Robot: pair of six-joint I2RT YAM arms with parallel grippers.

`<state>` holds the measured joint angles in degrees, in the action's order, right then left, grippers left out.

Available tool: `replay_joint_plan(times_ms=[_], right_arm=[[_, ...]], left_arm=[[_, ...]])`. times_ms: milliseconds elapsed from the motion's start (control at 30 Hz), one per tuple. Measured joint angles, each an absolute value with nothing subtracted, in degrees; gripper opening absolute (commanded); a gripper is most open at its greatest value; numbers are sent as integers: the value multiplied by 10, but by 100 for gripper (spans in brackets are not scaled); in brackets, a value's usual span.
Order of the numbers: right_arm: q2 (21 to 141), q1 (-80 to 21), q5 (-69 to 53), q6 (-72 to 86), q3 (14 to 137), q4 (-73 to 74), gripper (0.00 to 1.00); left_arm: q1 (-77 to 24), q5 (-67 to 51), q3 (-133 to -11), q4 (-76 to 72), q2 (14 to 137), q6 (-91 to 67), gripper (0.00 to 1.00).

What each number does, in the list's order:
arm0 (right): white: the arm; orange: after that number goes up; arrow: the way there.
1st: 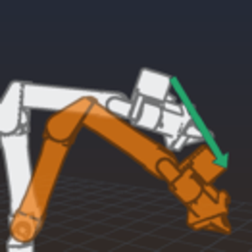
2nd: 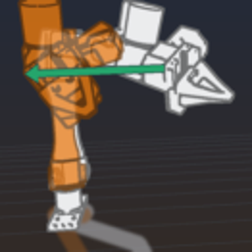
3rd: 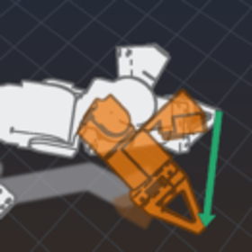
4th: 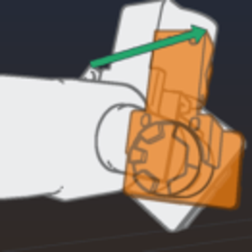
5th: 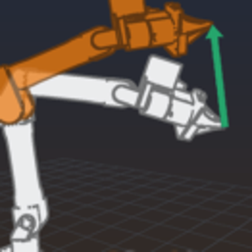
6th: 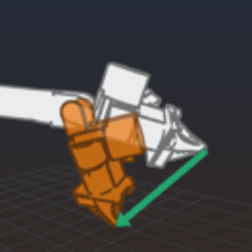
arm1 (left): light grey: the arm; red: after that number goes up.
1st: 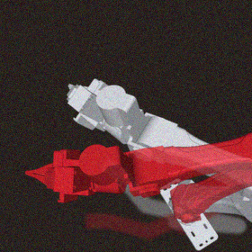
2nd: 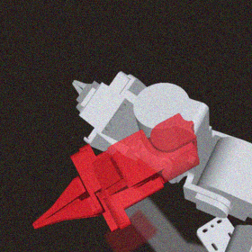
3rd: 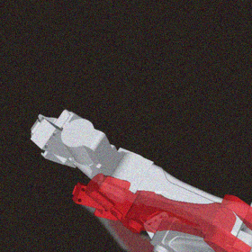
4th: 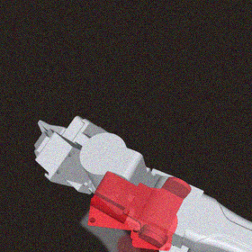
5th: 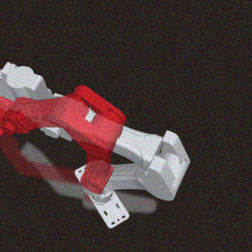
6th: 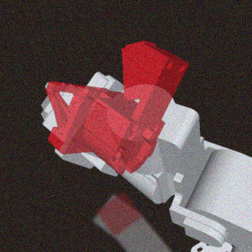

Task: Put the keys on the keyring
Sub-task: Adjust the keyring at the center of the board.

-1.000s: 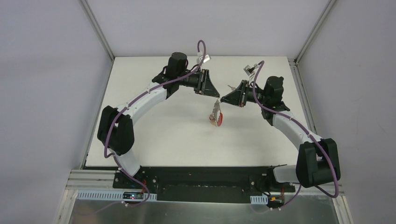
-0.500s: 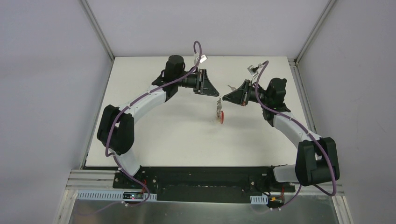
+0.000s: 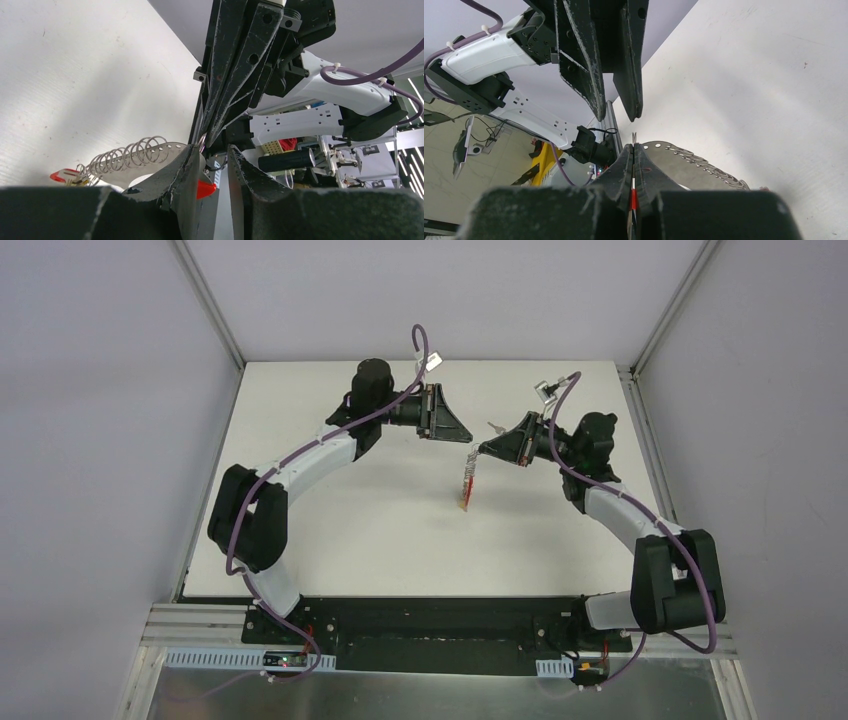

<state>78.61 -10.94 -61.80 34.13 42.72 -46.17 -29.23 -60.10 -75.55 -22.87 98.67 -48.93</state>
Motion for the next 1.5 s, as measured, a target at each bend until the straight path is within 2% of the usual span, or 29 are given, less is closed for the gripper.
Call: replay_joint_plan(times_ms=[1500], right_arm=[[796,-98,-618,384,414,-523,0]], left_arm=[[-306,-614,-749,-251,1003,-501,28]])
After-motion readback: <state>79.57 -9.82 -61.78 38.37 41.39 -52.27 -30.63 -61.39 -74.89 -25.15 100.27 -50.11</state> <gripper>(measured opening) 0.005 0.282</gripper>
